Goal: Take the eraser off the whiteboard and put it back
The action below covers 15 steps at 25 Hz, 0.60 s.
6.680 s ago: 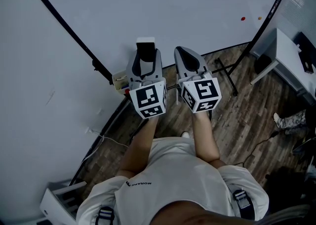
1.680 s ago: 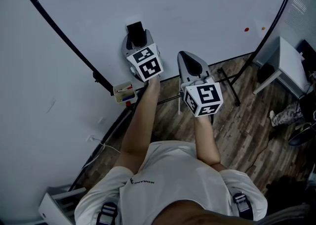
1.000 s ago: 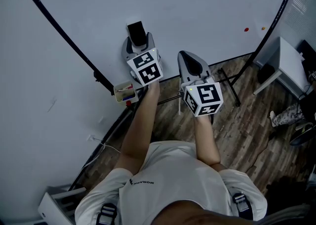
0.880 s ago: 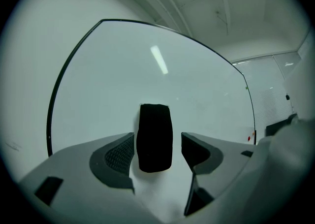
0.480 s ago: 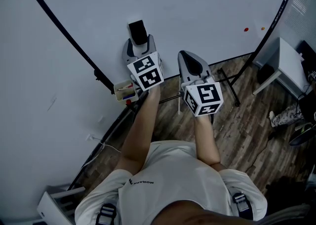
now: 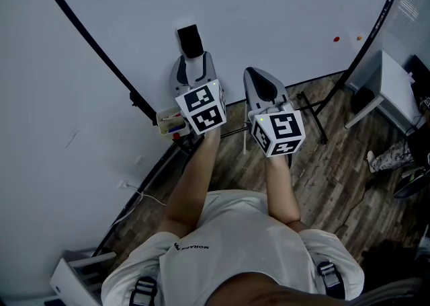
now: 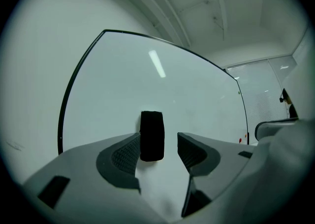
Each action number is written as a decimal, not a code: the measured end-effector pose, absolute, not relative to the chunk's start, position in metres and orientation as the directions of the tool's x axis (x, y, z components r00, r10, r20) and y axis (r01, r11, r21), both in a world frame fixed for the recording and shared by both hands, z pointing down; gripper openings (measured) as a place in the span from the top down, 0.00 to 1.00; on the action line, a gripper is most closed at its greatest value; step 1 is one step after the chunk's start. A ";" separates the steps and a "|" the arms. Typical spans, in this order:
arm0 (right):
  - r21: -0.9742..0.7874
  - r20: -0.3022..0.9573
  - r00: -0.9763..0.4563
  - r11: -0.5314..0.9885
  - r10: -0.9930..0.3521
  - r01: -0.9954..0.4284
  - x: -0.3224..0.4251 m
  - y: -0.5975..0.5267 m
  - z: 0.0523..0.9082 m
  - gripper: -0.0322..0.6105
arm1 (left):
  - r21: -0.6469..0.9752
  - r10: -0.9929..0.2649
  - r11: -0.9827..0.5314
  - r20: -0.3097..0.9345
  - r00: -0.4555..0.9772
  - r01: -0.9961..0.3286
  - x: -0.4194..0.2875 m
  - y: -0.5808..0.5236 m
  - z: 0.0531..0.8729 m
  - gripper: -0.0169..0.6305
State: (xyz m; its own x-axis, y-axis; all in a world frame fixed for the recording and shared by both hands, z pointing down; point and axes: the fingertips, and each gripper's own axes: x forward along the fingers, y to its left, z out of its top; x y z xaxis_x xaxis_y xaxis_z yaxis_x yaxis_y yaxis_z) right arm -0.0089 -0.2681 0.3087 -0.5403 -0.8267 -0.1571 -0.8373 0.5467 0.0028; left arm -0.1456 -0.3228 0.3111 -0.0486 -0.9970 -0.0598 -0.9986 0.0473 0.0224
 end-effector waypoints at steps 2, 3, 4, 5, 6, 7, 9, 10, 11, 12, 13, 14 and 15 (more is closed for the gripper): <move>0.003 -0.156 -0.541 0.547 -0.826 -0.837 -0.010 -0.268 0.309 0.93 | 0.024 -0.997 0.043 -0.061 -0.045 -0.999 -0.145 -0.320 0.312 0.61; 0.003 -0.156 -0.542 0.548 -0.826 -0.836 -0.011 -0.268 0.310 0.93 | 0.024 -0.997 0.039 -0.062 -0.041 -0.999 -0.145 -0.319 0.313 0.61; 0.003 -0.156 -0.542 0.549 -0.826 -0.836 -0.012 -0.268 0.310 0.93 | 0.024 -0.997 0.034 -0.063 -0.036 -0.999 -0.144 -0.317 0.313 0.62; 0.003 -0.156 -0.543 0.549 -0.825 -0.836 -0.012 -0.268 0.309 0.93 | 0.023 -0.997 0.030 -0.065 -0.031 -0.999 -0.143 -0.315 0.312 0.63; 0.003 -0.156 -0.544 0.550 -0.825 -0.835 -0.013 -0.267 0.309 0.93 | 0.022 -0.997 0.026 -0.068 -0.028 -0.999 -0.141 -0.313 0.311 0.65; 0.004 -0.156 -0.545 0.551 -0.824 -0.835 -0.013 -0.266 0.309 0.93 | 0.022 -0.997 0.024 -0.071 -0.025 -0.999 -0.140 -0.310 0.310 0.67; 0.004 -0.156 -0.546 0.552 -0.823 -0.834 -0.014 -0.264 0.308 0.93 | 0.021 -0.997 0.023 -0.076 -0.025 -1.000 -0.139 -0.305 0.309 0.70; 0.005 -0.156 -0.546 0.553 -0.823 -0.833 -0.014 -0.264 0.309 0.93 | 0.021 -0.997 0.024 -0.079 -0.025 -0.999 -0.138 -0.303 0.309 0.72; 0.005 -0.156 -0.546 0.552 -0.823 -0.834 -0.014 -0.264 0.309 0.93 | 0.020 -0.996 0.025 -0.081 -0.026 -0.999 -0.138 -0.302 0.309 0.74; 0.005 -0.156 -0.546 0.552 -0.823 -0.834 -0.014 -0.265 0.310 0.93 | 0.018 -0.996 0.025 -0.082 -0.027 -1.000 -0.138 -0.301 0.310 0.76; 0.004 -0.155 -0.546 0.552 -0.823 -0.834 -0.014 -0.265 0.310 0.93 | 0.015 -0.996 0.025 -0.081 -0.026 -1.000 -0.138 -0.300 0.311 0.77; 0.003 -0.155 -0.546 0.552 -0.823 -0.834 -0.014 -0.265 0.310 0.93 | 0.013 -0.996 0.024 -0.081 -0.025 -1.000 -0.137 -0.299 0.312 0.78; 0.003 -0.154 -0.547 0.553 -0.823 -0.833 -0.014 -0.264 0.310 0.93 | 0.012 -0.997 0.022 -0.080 -0.022 -1.000 -0.137 -0.297 0.312 0.79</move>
